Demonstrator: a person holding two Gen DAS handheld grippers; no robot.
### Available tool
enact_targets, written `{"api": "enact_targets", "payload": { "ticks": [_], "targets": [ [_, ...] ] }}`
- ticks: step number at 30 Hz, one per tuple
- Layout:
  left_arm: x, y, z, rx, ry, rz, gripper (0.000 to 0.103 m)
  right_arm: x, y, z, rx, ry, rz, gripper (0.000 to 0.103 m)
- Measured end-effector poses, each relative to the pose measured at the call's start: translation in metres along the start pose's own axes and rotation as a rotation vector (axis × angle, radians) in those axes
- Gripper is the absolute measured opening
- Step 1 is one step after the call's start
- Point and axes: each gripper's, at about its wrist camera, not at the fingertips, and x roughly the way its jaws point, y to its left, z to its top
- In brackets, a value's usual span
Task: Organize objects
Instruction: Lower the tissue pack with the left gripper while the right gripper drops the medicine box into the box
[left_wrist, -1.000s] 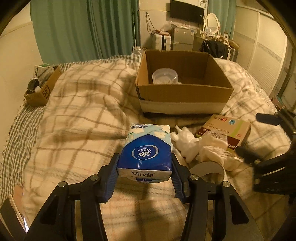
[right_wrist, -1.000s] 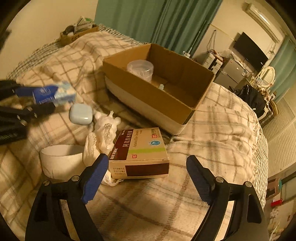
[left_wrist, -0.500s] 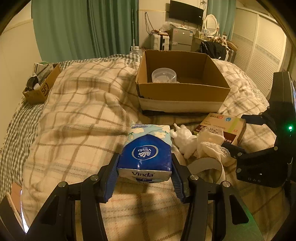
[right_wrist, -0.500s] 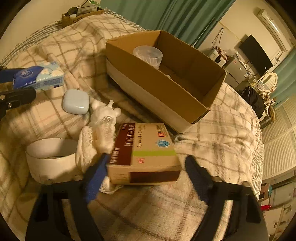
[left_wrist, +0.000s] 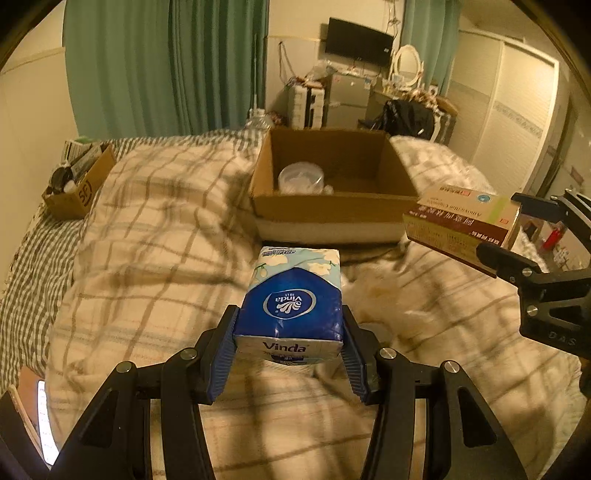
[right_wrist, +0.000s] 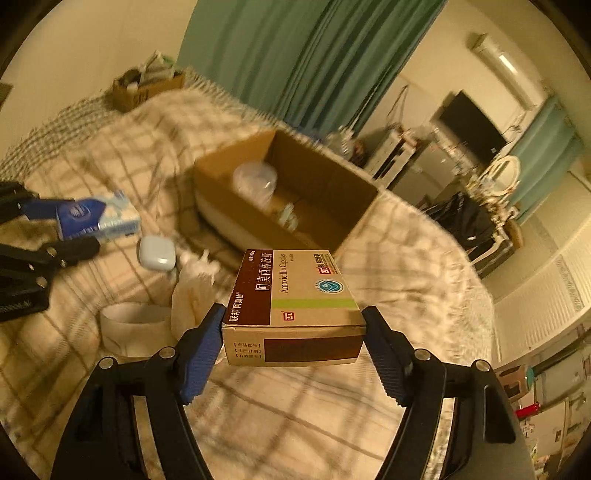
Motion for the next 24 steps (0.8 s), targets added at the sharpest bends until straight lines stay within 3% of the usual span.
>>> {"api": "enact_targets", "payload": {
  "ticks": [5, 10, 12, 19, 24],
  "targets": [
    [-0.024, -0.010, 0.024, 0.017, -0.060, -0.049, 0.053, -0.040, -0.013, 0.014, 0.059, -0.087, -0.042, 0.073],
    [-0.047, -0.018, 0.070, 0.060, -0.160, -0.017, 0.053, -0.067, -0.028, 0.040, 0.145, -0.175, -0.060, 0.073],
    [-0.053, -0.019, 0.094, 0.056, -0.195, -0.043, 0.053, -0.071, -0.033, 0.053, 0.175, -0.204, -0.072, 0.073],
    [-0.033, -0.024, 0.157, 0.067, -0.268, -0.074, 0.052, -0.046, -0.057, 0.106, 0.281, -0.234, -0.092, 0.073],
    [0.009, -0.019, 0.183, 0.078, -0.252, -0.066, 0.052, -0.005, -0.082, 0.134, 0.362, -0.207, -0.062, 0.073]
  ]
}}
